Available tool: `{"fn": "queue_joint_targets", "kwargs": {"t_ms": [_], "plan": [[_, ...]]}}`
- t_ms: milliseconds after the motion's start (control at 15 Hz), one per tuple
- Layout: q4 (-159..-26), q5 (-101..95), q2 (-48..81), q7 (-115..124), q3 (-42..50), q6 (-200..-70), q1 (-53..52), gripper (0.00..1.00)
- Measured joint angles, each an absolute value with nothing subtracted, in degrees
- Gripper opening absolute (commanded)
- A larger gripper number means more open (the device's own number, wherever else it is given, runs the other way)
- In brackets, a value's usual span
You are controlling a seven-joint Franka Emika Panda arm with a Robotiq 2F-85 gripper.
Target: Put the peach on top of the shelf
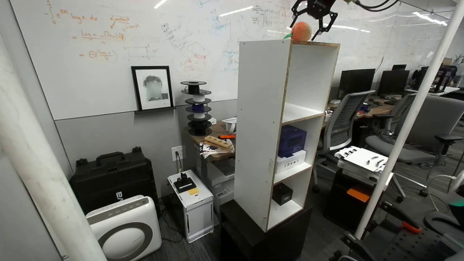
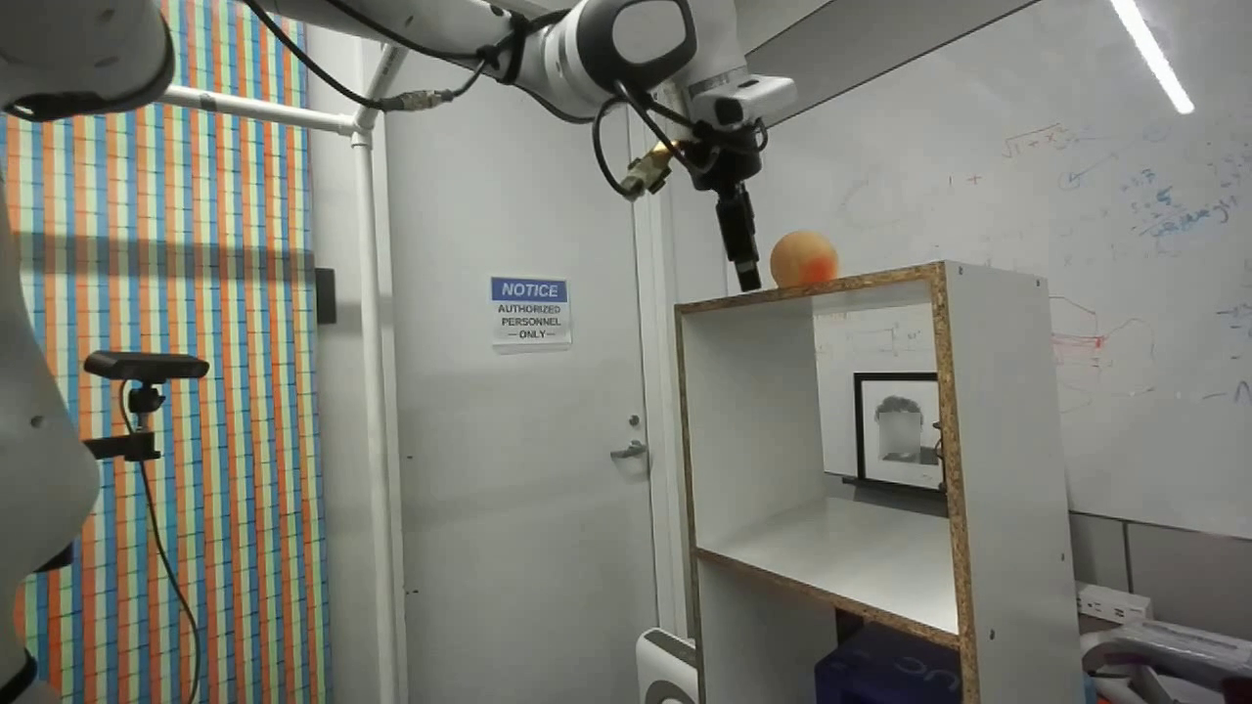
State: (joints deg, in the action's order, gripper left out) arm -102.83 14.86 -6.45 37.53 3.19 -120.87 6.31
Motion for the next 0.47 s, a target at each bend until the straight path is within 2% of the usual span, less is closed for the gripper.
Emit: {"fn": "queue_joint_targets", "kwargs": {"t_ms": [467], "plan": [[-112.73,17.37,-19.94,31.55,6.82,-88.45,7.88,1.00]]}}
